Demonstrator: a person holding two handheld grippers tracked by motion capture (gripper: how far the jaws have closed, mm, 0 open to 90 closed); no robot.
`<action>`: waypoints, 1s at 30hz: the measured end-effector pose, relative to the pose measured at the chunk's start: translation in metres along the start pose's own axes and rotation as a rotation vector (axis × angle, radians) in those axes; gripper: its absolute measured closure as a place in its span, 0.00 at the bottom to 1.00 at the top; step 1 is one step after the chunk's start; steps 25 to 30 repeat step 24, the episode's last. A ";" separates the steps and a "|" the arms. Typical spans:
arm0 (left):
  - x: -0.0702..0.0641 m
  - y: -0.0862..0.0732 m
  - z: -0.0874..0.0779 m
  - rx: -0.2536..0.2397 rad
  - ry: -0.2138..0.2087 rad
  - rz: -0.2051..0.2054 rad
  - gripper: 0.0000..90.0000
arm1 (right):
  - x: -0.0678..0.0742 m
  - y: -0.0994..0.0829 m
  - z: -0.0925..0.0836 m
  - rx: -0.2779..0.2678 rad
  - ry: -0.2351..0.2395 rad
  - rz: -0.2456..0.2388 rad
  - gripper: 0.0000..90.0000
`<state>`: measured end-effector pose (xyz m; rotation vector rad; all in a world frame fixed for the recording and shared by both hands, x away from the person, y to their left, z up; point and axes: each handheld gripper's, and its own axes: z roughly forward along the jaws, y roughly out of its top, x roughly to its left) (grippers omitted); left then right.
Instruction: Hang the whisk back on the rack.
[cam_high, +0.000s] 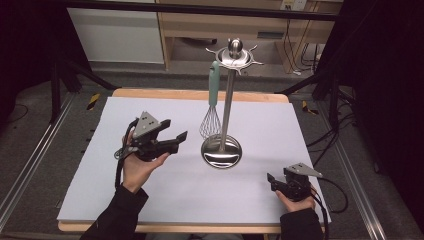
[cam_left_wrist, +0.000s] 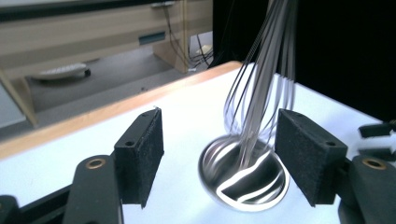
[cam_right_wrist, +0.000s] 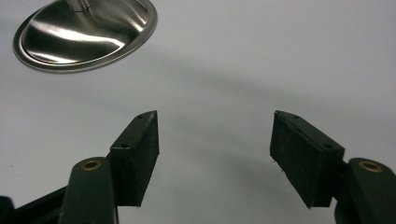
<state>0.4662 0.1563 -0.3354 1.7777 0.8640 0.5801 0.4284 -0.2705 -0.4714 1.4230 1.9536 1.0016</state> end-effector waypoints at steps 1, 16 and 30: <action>0.003 -0.006 -0.001 0.010 0.006 -0.010 0.36 | 0.000 0.000 0.000 -0.001 0.001 -0.002 0.37; 0.050 -0.095 -0.019 0.117 0.131 -0.134 0.34 | -0.007 -0.004 0.002 0.031 -0.020 0.016 0.31; 0.066 -0.123 -0.030 0.147 0.192 -0.163 0.32 | -0.011 -0.007 0.002 0.041 -0.038 0.025 0.26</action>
